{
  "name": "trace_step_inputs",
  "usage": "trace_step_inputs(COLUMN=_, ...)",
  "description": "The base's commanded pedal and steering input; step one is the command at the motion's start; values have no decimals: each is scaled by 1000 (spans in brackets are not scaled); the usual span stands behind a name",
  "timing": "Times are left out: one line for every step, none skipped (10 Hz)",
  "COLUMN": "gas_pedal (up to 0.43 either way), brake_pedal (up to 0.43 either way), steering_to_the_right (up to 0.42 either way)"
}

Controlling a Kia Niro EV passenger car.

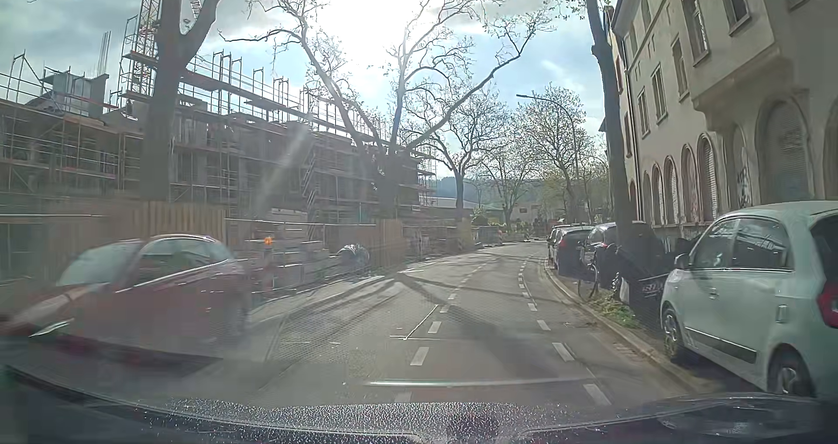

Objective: Follow the waypoints while adhering to traffic rules and regulations

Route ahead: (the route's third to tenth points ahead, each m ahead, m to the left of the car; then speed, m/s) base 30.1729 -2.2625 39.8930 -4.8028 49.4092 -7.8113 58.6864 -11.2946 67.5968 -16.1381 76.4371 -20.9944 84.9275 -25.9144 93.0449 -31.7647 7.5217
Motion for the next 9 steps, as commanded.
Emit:
trace_step_inputs(gas_pedal=87, brake_pedal=0, steering_to_the_right=34)
trace_step_inputs(gas_pedal=87, brake_pedal=0, steering_to_the_right=36)
trace_step_inputs(gas_pedal=87, brake_pedal=0, steering_to_the_right=36)
trace_step_inputs(gas_pedal=87, brake_pedal=0, steering_to_the_right=34)
trace_step_inputs(gas_pedal=87, brake_pedal=0, steering_to_the_right=34)
trace_step_inputs(gas_pedal=87, brake_pedal=0, steering_to_the_right=34)
trace_step_inputs(gas_pedal=87, brake_pedal=0, steering_to_the_right=35)
trace_step_inputs(gas_pedal=87, brake_pedal=0, steering_to_the_right=34)
trace_step_inputs(gas_pedal=87, brake_pedal=0, steering_to_the_right=34)
